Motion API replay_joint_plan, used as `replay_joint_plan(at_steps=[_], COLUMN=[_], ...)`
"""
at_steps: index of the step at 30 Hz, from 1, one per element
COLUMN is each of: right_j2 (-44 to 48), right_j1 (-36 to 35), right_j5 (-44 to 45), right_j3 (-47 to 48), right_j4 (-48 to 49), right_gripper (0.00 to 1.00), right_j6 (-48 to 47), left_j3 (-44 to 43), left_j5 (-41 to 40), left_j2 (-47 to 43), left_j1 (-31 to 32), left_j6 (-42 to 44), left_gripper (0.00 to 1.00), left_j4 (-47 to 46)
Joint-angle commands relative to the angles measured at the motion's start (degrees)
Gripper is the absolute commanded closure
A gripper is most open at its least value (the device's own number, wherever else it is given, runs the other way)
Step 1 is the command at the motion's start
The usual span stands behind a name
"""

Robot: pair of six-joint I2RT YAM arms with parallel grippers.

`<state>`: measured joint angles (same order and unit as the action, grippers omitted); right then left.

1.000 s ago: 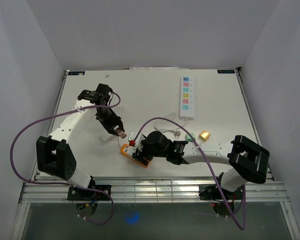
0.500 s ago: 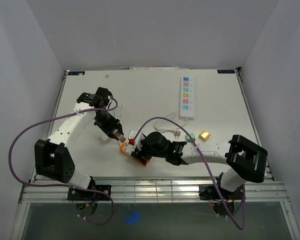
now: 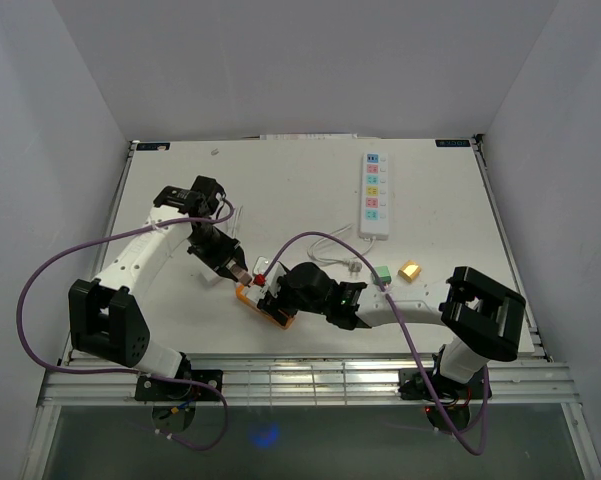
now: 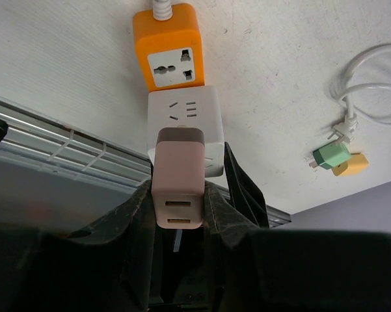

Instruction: Insert the plug

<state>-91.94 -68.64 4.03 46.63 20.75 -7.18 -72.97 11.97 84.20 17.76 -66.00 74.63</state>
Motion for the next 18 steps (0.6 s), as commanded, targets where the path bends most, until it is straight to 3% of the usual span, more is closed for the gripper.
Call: replay_joint_plan(at_steps=[1,18], right_j2=[-1.3,-0.4], right_j1=[0.3,0.3], right_j5=[2.0,0.9], right_j3=[0.4,-1.5], right_j4=[0.5,3.1], right_gripper=[0.50,0.49], right_j6=[-1.8,-1.1], left_j3=[0.9,2.6], left_j5=[-1.7,-3.0], left_j2=[-1.7,3.9], left_j1=[0.3,1.8], left_j6=[-2.3,-5.9], left_gripper=[1.00,1.00], left_j4=[0.9,-4.0])
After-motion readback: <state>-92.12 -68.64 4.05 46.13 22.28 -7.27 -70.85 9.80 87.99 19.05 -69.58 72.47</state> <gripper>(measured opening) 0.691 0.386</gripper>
